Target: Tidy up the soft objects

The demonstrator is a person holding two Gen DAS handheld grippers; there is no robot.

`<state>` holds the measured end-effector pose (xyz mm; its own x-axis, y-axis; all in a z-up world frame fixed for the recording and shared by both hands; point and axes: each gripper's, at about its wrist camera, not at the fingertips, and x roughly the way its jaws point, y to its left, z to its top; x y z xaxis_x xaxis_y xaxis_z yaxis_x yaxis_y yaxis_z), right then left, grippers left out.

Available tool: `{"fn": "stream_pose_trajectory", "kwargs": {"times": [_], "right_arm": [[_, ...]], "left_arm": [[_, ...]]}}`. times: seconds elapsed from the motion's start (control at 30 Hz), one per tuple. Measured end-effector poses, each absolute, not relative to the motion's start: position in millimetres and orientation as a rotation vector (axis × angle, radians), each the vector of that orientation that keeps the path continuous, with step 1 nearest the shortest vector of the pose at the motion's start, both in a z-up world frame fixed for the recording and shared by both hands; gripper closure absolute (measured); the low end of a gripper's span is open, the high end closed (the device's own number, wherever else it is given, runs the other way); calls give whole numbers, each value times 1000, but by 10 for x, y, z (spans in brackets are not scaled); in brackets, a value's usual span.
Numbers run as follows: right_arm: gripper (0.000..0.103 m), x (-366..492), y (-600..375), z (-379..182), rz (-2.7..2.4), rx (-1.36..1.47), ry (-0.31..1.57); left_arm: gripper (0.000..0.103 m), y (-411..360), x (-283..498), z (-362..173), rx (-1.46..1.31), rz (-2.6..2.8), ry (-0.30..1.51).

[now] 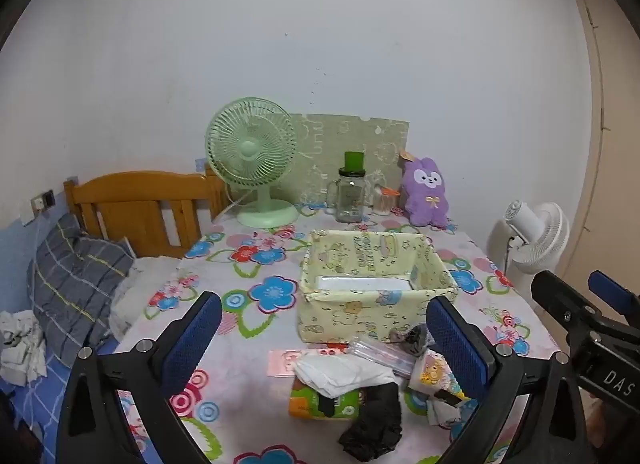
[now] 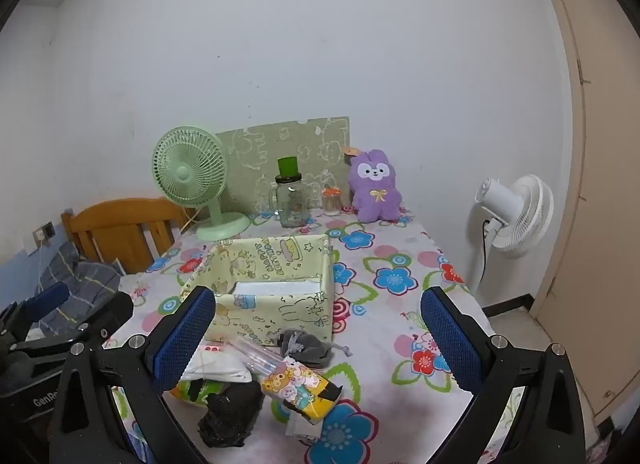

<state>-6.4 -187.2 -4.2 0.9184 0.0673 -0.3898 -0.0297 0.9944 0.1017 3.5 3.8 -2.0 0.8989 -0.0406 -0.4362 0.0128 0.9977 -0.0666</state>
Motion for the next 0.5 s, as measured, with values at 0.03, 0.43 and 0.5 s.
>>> {"fn": "stream_pose_trajectory", "kwargs": {"times": [0.03, 0.43, 0.5], "right_arm": [[0, -65, -1860, -45, 48, 91, 403], [0, 99, -1870, -153, 39, 111, 435], [0, 106, -1861, -136, 37, 109, 432]], "left_arm": [[0, 60, 57, -30, -81, -41, 464], [0, -2, 197, -102, -75, -31, 478], [0, 3, 208, -89, -78, -34, 482]]}}
